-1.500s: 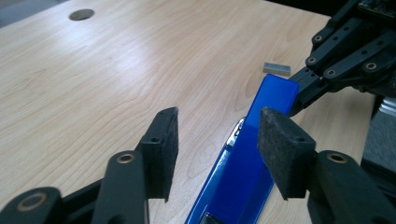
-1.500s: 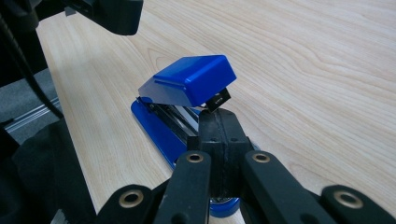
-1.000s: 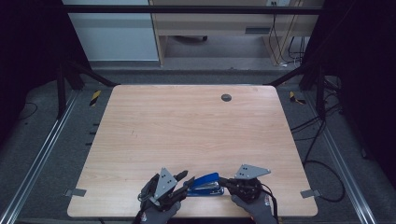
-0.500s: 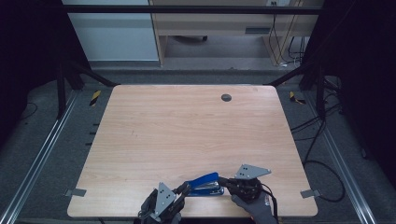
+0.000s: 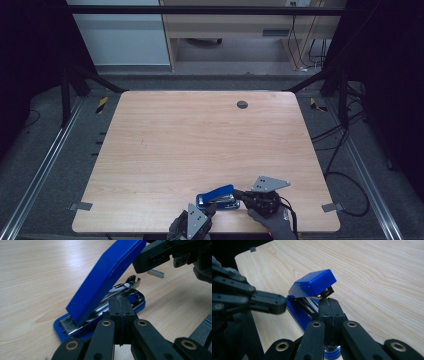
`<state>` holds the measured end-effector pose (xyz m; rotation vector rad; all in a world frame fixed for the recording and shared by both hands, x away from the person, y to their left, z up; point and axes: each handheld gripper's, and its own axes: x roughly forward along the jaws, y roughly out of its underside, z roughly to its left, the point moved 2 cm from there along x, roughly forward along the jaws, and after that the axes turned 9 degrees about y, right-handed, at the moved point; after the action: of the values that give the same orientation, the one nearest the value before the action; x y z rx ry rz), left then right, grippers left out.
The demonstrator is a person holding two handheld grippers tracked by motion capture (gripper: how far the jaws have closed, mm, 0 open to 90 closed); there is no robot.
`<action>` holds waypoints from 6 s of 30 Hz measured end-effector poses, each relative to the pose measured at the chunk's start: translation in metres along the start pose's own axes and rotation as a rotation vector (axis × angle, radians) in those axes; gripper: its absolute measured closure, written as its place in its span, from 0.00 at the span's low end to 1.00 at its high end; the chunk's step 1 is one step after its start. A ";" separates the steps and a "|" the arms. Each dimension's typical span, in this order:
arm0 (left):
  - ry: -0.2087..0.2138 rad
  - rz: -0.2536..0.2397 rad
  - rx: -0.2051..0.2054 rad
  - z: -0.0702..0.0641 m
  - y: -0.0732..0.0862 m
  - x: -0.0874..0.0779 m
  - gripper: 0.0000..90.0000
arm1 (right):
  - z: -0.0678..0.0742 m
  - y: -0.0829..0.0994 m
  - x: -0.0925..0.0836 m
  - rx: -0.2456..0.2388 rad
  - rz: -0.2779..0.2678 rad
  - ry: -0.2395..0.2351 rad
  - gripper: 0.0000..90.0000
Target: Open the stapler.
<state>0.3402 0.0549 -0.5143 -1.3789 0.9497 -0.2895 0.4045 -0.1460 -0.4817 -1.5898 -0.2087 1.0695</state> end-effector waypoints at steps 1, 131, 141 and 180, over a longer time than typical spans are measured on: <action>-0.003 -0.001 -0.006 -0.002 0.000 0.003 1.00 | 0.000 0.000 0.000 -0.001 0.000 0.000 1.00; -0.036 -0.060 -0.037 -0.015 0.008 0.043 1.00 | 0.029 -0.048 0.029 -0.038 -0.055 -0.164 1.00; -0.039 -0.067 -0.036 -0.016 0.009 0.044 1.00 | 0.033 -0.052 0.036 -0.045 -0.055 -0.188 1.00; -0.055 -0.082 -0.028 -0.017 0.011 0.044 1.00 | 0.040 -0.062 0.054 -0.069 -0.016 -0.256 1.00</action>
<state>0.3515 0.0152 -0.5399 -1.4462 0.8560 -0.2997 0.4310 -0.0631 -0.4537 -1.5059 -0.4343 1.2642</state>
